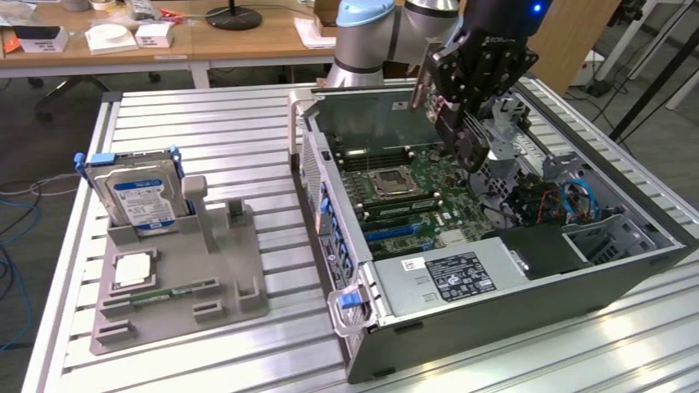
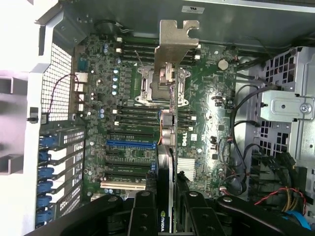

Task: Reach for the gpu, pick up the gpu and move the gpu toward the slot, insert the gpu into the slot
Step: 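Insert the gpu into the slot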

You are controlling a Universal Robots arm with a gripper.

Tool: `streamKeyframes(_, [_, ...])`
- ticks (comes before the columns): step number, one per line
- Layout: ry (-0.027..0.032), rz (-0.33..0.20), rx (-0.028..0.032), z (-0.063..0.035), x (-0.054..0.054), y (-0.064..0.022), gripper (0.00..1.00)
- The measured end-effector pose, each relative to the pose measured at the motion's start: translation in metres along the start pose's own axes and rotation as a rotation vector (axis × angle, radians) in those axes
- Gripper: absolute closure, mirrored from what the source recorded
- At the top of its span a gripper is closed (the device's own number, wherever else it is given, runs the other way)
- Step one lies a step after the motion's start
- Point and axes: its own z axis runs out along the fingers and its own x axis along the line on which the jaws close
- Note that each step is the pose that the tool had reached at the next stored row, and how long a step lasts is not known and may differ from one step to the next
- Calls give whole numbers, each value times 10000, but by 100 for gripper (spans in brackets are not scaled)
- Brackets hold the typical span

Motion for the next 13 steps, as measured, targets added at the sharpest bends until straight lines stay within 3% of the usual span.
streamKeyframes(13, [14, -290, -4, 0, 0, 0, 74])
